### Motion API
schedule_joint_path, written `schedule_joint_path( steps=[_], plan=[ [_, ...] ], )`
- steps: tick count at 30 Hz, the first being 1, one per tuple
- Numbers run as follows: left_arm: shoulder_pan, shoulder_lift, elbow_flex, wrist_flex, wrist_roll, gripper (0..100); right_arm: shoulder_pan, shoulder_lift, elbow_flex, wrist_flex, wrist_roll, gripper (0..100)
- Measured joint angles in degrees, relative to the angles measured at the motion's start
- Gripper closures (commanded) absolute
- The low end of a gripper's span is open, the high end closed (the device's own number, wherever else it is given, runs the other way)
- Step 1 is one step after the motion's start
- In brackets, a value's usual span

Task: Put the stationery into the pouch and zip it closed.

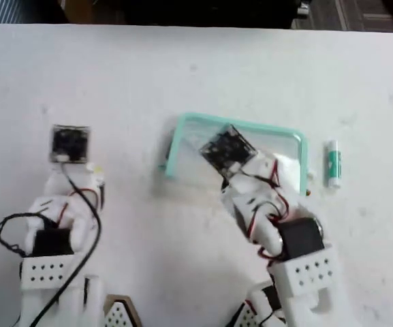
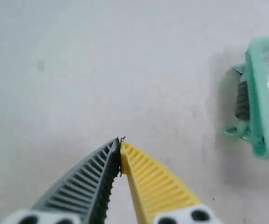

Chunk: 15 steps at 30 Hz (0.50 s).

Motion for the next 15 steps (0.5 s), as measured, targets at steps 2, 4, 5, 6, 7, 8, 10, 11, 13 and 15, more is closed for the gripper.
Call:
schedule_joint_path(
  steps=[2, 4, 5, 6, 7, 8, 10, 11, 13, 15],
  plan=[
    [-3.96, -0.18, 0.0, -0.62, 3.6, 97, -3.78, 6.24, -6.51, 2.81, 2.46, 90.8],
    [-6.42, -0.88, 0.0, -1.49, 4.75, 97, -7.91, 13.19, -13.63, 6.15, 4.31, 90.8],
    [-6.77, -1.58, 0.44, -2.29, 4.92, 97, -9.85, 16.79, -17.14, 7.74, 4.84, 90.8],
    [-7.03, -2.29, 1.23, -3.08, 4.92, 97, -11.69, 20.66, -20.84, 8.97, 5.19, 90.8],
    [-7.21, -2.99, 2.2, -3.96, 4.84, 97, -13.36, 24.62, -24.26, 9.76, 5.36, 90.8],
    [-7.3, -3.87, 3.25, -4.75, 4.48, 98, -14.68, 28.57, -27.6, 10.2, 5.54, 90.8],
    [-7.38, -5.71, 5.27, -6.42, 4.22, 98, -16.44, 36.57, -33.93, 10.2, 5.54, 91.0],
    [-7.47, -6.68, 6.42, -7.56, 4.22, 98, -16.88, 40.79, -36.92, 10.11, 5.54, 91.0],
    [-7.47, -8.88, 8.79, -9.49, 4.22, 98, -17.23, 48.44, -42.11, 9.23, 5.63, 91.0],
    [-7.47, -11.08, 10.73, -10.55, 4.22, 98, -17.14, 56.0, -47.12, 7.65, 5.63, 91.0]
  ],
)
